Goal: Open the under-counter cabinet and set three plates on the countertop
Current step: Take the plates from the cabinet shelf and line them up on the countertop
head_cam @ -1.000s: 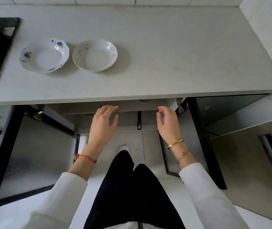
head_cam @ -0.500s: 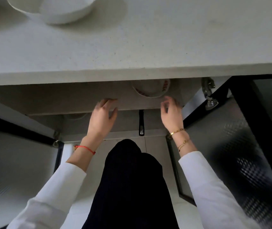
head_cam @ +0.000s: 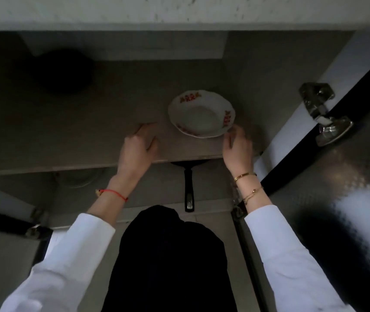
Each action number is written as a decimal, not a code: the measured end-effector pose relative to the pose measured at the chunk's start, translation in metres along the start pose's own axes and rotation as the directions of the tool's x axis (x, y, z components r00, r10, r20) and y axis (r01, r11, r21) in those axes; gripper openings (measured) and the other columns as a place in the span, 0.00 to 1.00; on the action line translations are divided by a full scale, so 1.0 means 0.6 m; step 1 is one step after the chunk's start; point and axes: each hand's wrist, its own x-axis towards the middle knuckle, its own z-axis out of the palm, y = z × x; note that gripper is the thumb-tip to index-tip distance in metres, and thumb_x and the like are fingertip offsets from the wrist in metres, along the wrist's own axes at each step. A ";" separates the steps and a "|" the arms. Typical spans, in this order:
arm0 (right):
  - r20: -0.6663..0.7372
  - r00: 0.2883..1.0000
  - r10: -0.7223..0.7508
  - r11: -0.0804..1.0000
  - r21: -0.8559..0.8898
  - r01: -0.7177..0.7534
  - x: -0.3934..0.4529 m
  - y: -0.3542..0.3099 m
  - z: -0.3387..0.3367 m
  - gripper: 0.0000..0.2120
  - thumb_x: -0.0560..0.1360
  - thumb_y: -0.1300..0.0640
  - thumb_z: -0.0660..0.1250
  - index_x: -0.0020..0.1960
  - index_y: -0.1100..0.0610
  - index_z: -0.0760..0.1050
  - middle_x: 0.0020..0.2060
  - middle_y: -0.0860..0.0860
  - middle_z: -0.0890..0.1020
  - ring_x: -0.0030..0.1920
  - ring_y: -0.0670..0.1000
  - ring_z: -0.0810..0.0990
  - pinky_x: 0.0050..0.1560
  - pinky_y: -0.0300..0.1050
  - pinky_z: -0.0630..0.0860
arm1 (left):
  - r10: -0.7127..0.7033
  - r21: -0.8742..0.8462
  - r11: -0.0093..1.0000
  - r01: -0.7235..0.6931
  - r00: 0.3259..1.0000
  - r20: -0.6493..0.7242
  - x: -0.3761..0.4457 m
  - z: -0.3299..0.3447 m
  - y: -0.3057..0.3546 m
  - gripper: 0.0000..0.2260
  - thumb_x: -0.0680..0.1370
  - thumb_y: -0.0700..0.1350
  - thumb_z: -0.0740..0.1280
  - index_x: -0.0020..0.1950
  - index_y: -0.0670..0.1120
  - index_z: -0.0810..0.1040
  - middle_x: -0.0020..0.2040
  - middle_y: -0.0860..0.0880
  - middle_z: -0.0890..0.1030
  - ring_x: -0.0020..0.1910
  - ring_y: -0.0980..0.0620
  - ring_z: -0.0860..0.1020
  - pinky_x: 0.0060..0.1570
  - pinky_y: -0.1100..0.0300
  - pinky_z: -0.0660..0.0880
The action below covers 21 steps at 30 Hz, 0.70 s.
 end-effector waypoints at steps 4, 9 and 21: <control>-0.020 0.998 0.055 0.997 -0.043 -0.056 0.039 -0.003 -0.001 0.17 0.80 0.55 0.57 0.65 0.62 0.70 0.59 0.63 0.77 0.58 0.63 0.76 0.51 0.52 0.74 | -0.056 0.001 0.998 0.056 0.998 0.006 0.064 0.023 0.019 0.12 0.76 0.40 0.67 0.59 0.41 0.80 0.62 0.42 0.80 0.57 0.42 0.80 0.56 0.60 0.73; 0.097 0.984 0.151 0.987 -0.065 -0.145 0.086 -0.007 -0.001 0.19 0.81 0.51 0.56 0.64 0.64 0.70 0.60 0.64 0.76 0.61 0.64 0.75 0.57 0.52 0.73 | -0.147 0.039 0.989 0.144 0.986 0.076 0.126 0.054 0.031 0.13 0.78 0.44 0.64 0.56 0.36 0.81 0.62 0.39 0.79 0.61 0.42 0.77 0.56 0.58 0.68; 0.250 0.934 0.253 0.967 -0.050 -0.249 0.105 -0.009 0.003 0.18 0.80 0.53 0.59 0.65 0.64 0.72 0.62 0.62 0.78 0.64 0.62 0.75 0.65 0.54 0.73 | -0.342 0.020 0.936 0.352 0.895 0.286 0.157 0.087 0.025 0.18 0.76 0.48 0.67 0.63 0.40 0.77 0.61 0.39 0.80 0.61 0.41 0.78 0.53 0.58 0.72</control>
